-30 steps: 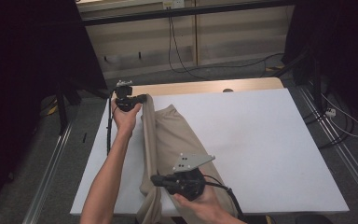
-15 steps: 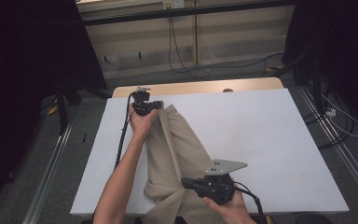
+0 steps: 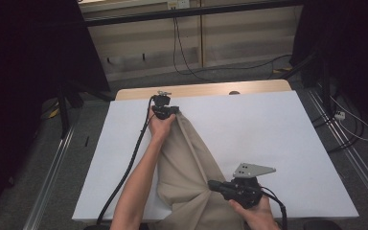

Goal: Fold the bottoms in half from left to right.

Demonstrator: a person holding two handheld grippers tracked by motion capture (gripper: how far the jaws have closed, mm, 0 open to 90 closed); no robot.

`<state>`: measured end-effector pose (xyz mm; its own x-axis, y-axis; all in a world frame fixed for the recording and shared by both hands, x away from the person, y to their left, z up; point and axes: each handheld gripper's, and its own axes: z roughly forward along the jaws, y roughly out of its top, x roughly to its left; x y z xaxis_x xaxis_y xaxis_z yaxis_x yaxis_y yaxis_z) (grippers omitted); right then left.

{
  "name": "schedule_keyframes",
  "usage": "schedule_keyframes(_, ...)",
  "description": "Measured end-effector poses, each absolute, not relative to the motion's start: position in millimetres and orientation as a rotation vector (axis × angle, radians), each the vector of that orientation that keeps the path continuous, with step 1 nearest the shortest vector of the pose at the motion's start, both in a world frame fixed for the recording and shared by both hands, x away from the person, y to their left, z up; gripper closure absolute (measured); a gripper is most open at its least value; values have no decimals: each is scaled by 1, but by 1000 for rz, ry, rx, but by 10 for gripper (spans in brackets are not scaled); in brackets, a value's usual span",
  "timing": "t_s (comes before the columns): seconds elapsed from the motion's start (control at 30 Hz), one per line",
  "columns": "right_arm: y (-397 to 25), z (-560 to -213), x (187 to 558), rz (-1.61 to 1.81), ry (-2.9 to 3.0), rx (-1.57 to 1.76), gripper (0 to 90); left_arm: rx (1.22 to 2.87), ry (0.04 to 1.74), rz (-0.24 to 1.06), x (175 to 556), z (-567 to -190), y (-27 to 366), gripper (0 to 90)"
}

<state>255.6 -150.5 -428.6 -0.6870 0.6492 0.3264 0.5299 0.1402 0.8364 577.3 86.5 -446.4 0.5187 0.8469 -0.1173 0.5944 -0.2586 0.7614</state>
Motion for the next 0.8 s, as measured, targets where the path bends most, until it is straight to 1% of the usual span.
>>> schedule_keyframes(0.3,-178,-437,255,1517,2252,1271,900,1986,1189,414,581,-448,73,836)
schedule_keyframes(0.53,-196,-446,258,1433,2249,1360,900,2004,1146,416,581,-453,62,811)
schedule_keyframes(0.6,-197,-449,259,1404,2248,1377,900,1981,1145,384,580,-453,62,756)
schedule_keyframes(0.67,-198,-455,264,1363,2281,1396,894,2005,1112,392,577,-451,62,654)
schedule_keyframes(0.7,-198,-455,264,1363,2281,1396,894,1994,1111,387,575,-451,62,654)
schedule_keyframes(0.73,-198,-456,265,1345,2283,1407,878,1982,1112,378,573,-449,62,596)
schedule_keyframes(0.77,-197,-456,265,1329,2293,1408,840,1971,1111,373,571,-447,63,507)
schedule_keyframes(0.8,-197,-453,263,1305,2259,1393,766,1972,1101,371,568,-445,64,448)
